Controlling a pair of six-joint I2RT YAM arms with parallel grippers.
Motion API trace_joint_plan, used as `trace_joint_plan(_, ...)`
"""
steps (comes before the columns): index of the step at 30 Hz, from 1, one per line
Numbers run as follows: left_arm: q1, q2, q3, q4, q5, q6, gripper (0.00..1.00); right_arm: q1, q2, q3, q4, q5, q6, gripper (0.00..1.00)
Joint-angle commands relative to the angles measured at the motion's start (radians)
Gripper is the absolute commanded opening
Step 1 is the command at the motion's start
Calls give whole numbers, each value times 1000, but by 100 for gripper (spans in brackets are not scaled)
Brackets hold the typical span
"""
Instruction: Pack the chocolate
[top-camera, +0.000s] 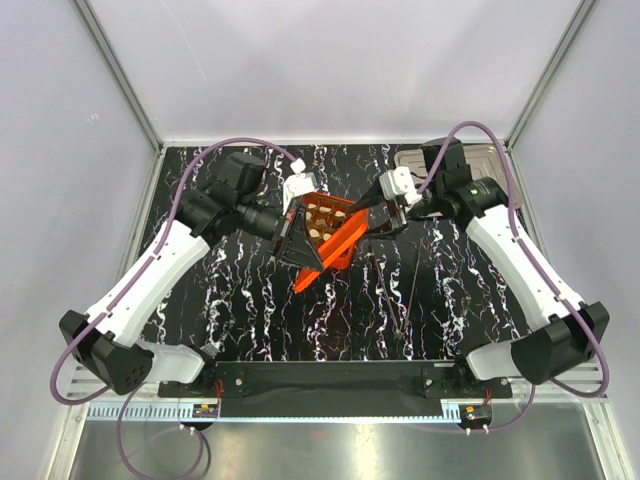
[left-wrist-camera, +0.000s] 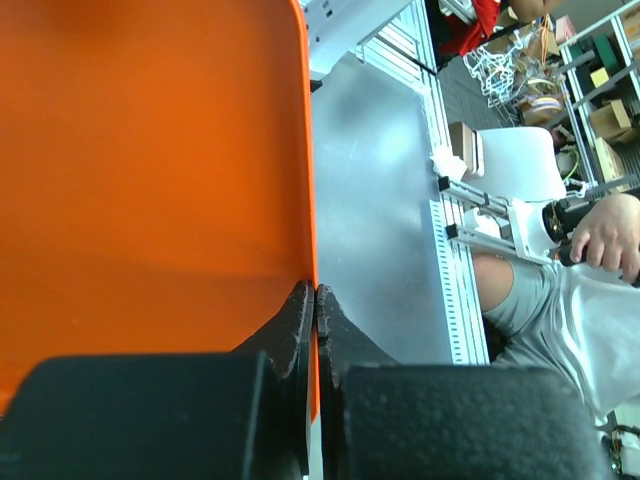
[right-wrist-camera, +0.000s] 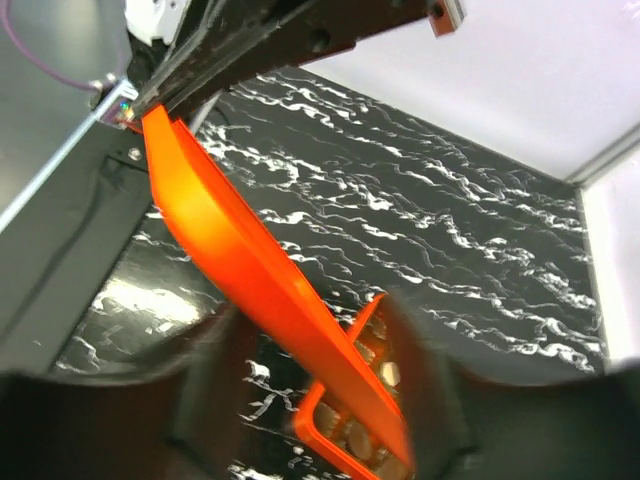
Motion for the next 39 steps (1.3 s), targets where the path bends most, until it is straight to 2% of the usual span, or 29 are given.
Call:
trace_joint_plan(1, -2, 9, 77, -20, 50, 74, 0, 21, 52, 74, -114, 8, -84, 46)
trace_joint_plan(2, -2, 15, 86, -30, 27, 78, 0, 23, 60, 77, -129, 14, -84, 35)
trace_joint_plan(7, 4, 78, 206, -145, -92, 126, 0, 23, 69, 86, -130, 55, -72, 17)
trace_joint_plan(8, 17, 88, 246, -138, -170, 106, 7, 24, 69, 89, -95, 57, -55, 14)
trace_joint_plan(9, 31, 105, 261, -123, -207, 39, 24, 23, 71, 92, -67, 57, 3, 10)
trace_joint_plan(11, 100, 119, 310, -37, -343, -62, 37, 23, 72, 103, 23, 55, 75, 5)
trace_joint_plan(12, 134, 122, 324, 3, -399, -184, 51, 23, 75, 107, 59, 51, 156, 2)
trace_joint_plan(14, 235, 128, 374, 91, -526, -286, 52, 23, 81, 115, 161, 43, 249, 0)
trace_joint_plan(16, 295, 127, 395, 167, -592, -408, 61, 21, 104, 129, 232, 48, 403, 0)
trace_joint_plan(17, 345, 122, 404, 189, -652, -443, 67, 23, 115, 132, 362, 65, 497, 0)
trace_joint_plan(18, 367, 116, 408, 212, -692, -503, 74, 23, 141, 138, 436, 148, 715, 0)
trace_joint_plan(19, 385, 113, 410, 209, -733, -520, 82, 23, 160, 158, 526, 185, 804, 0)
trace_joint_plan(21, 416, 98, 430, 181, -902, -520, 87, 21, 236, 208, 545, 247, 969, 0)
trace_joint_plan(22, 418, 92, 439, 143, -974, -513, 95, 23, 267, 279, 549, 323, 1031, 0)
trace_joint_plan(23, 419, 84, 433, 138, -1064, -499, 98, 21, 297, 325, 506, 366, 1074, 0)
trace_joint_plan(24, 418, 64, 425, 140, -1097, -474, 99, 21, 363, 374, 480, 397, 1179, 0)
trace_joint_plan(25, 419, 55, 416, 132, -1123, -463, 99, 21, 391, 459, 455, 464, 1217, 0)
trace_joint_plan(28, 421, 39, 372, 109, -1183, -408, 99, 21, 456, 512, 455, 575, 1407, 0)
trace_joint_plan(29, 421, 29, 328, 109, -1194, -390, 99, 21, 459, 499, 508, 589, 1494, 0)
trace_joint_plan(31, 422, 13, 266, 146, -1156, -373, 99, 18, 441, 419, 591, 712, 1595, 0)
trace_joint_plan(33, 424, 3, 183, 186, -1111, -358, 99, 3, 408, 350, 663, 773, 1759, 0)
trace_joint_plan(34, 424, 4, 141, 197, -1070, -356, 99, -3, 396, 263, 764, 817, 1885, 0)
trace_joint_plan(39, 424, 27, 33, 267, -935, -354, 99, -17, 344, 30, 966, 910, 2067, 0)
